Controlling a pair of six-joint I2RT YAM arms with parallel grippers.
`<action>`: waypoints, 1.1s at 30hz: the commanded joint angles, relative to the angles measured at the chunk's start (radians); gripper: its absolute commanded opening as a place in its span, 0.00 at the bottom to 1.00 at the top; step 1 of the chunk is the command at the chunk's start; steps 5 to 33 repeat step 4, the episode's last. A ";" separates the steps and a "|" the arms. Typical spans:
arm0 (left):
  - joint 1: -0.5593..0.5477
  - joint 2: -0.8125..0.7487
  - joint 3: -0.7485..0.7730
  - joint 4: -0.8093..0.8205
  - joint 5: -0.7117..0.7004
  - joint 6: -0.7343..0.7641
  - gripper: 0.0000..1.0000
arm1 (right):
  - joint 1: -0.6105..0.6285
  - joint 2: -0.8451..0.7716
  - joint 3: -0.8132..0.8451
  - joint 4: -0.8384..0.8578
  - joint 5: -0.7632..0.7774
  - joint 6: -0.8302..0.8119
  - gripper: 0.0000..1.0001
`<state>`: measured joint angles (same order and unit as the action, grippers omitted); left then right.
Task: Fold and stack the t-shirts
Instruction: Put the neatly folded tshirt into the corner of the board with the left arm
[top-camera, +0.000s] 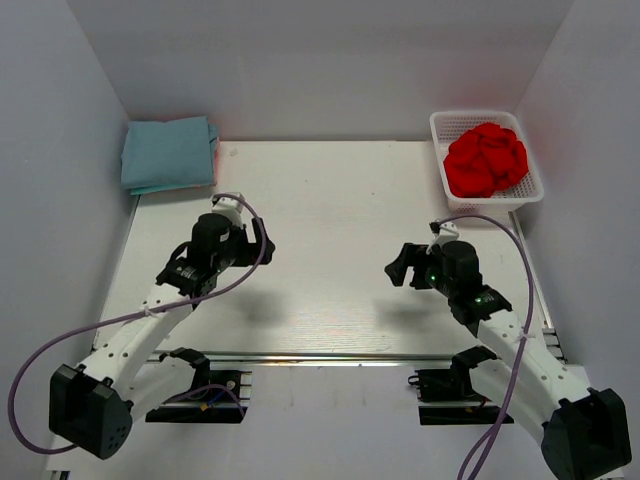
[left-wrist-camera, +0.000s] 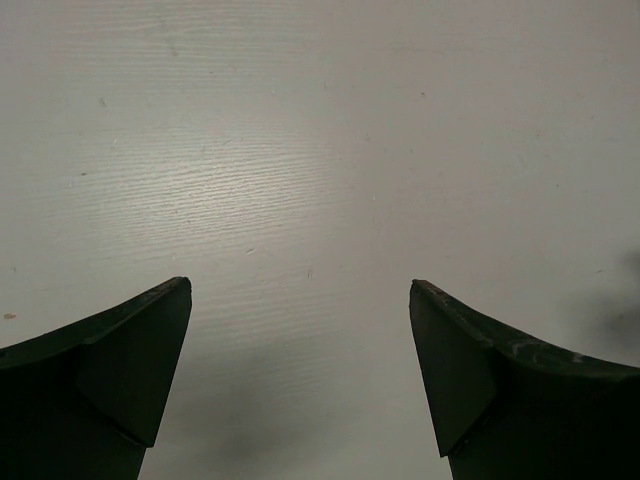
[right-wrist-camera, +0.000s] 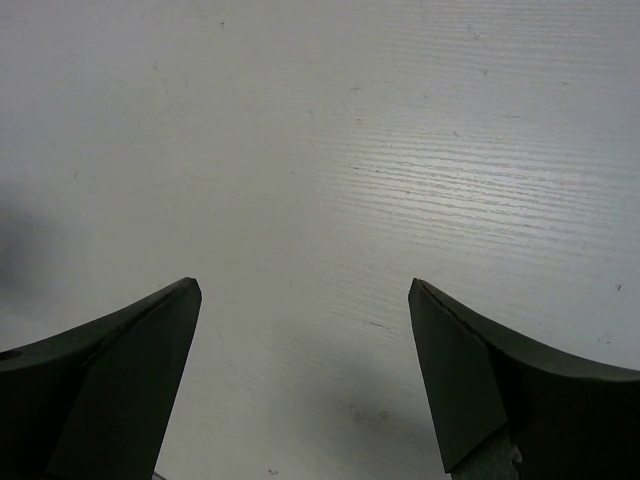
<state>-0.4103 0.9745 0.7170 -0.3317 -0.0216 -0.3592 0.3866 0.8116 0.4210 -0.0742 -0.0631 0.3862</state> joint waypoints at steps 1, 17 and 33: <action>-0.022 0.000 -0.002 -0.007 -0.035 -0.006 1.00 | -0.002 -0.011 -0.010 0.063 -0.001 0.017 0.90; -0.022 0.010 -0.013 0.005 -0.058 0.005 1.00 | 0.000 -0.017 -0.016 0.094 -0.001 0.017 0.90; -0.022 0.010 -0.013 0.005 -0.058 0.005 1.00 | 0.000 -0.017 -0.016 0.094 -0.001 0.017 0.90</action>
